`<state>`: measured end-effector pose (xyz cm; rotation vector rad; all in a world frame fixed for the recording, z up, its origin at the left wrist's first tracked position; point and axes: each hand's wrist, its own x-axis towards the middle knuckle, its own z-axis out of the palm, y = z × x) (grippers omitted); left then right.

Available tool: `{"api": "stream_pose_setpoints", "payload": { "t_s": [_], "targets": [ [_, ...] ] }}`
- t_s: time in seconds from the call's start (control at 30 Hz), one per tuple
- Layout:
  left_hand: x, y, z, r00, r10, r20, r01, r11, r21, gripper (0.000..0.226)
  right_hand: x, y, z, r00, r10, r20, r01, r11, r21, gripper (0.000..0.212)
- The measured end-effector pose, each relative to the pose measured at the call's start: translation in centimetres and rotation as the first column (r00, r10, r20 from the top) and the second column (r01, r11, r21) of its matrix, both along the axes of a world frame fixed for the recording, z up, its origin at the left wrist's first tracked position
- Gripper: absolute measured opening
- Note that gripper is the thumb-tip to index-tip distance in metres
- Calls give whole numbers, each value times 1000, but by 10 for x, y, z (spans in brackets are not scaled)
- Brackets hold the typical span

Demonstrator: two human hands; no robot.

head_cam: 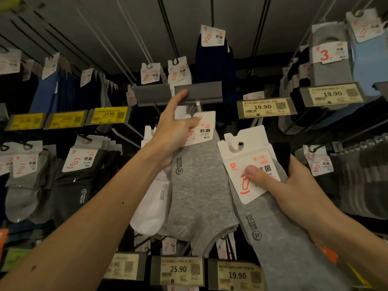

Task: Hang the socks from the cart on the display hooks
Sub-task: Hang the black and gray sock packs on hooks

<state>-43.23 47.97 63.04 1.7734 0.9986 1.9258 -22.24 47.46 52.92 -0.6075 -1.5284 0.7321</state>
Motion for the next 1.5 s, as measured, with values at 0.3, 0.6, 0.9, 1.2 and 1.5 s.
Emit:
{"api": "stream_pose_setpoints", "payload": {
  "t_s": [0.3,0.6,0.9,1.2,1.5],
  "targets": [
    [5,15,-2,994,76,82,-85,991,100,68,3,0,-2,998,28,-63,-29,999,-18,81],
    [-2,21,-22,880,338,-334,-263,932,251,90,-1,-6,-4,997,20,-73,-22,999,-24,51],
    [2,-1,-31,749,475,-462,-445,877,179,104,-8,-13,-10,997,31,-75,-35,998,-59,50],
    [-2,-47,-59,789,490,-370,-374,862,343,17,-14,-23,-17,998,11,-69,-15,999,-52,47],
    [19,-68,-110,994,-102,-26,93,969,-230,45,-46,-34,-28,996,35,-84,-34,999,8,61]
  ]
}}
